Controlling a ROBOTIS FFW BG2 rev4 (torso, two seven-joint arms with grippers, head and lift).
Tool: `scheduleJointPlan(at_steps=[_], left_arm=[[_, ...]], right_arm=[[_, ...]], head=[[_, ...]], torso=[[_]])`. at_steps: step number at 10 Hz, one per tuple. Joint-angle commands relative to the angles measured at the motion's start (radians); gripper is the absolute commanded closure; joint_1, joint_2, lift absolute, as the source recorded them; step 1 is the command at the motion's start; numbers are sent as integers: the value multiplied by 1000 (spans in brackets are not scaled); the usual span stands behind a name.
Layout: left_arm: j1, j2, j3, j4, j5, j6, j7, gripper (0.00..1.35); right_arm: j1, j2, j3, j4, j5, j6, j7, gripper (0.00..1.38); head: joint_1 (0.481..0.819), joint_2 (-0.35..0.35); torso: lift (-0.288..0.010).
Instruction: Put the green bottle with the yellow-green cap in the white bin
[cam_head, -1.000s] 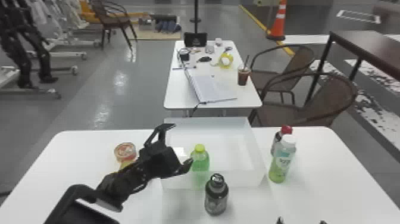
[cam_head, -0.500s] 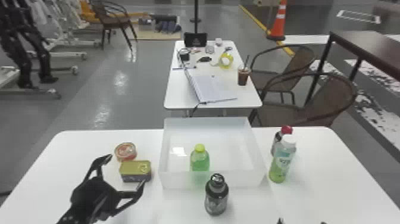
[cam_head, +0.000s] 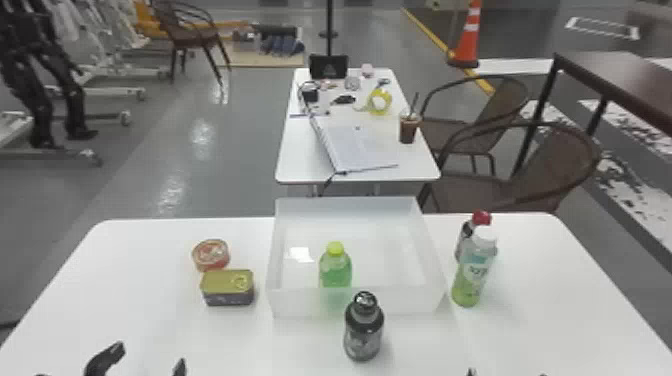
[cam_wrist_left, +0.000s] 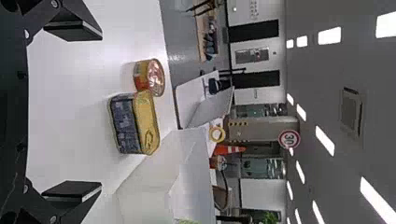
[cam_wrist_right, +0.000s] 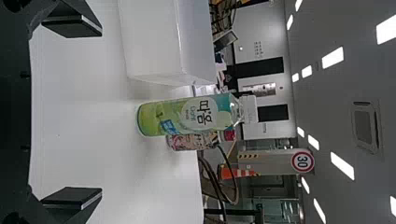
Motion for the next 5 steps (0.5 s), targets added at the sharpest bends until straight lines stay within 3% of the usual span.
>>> scheduleJointPlan(at_steps=[1,5], left_arm=[[22,-3,12,17,62,-5,4,167],[67,-3,-14,31,122,-68,78,167]], right_arm=[[3,0,0,0,0,0,0,94],[11,-5,0,-10,4,5,0,94]], head=[[549,0],[549,0]], torso=[[-100],[-100]])
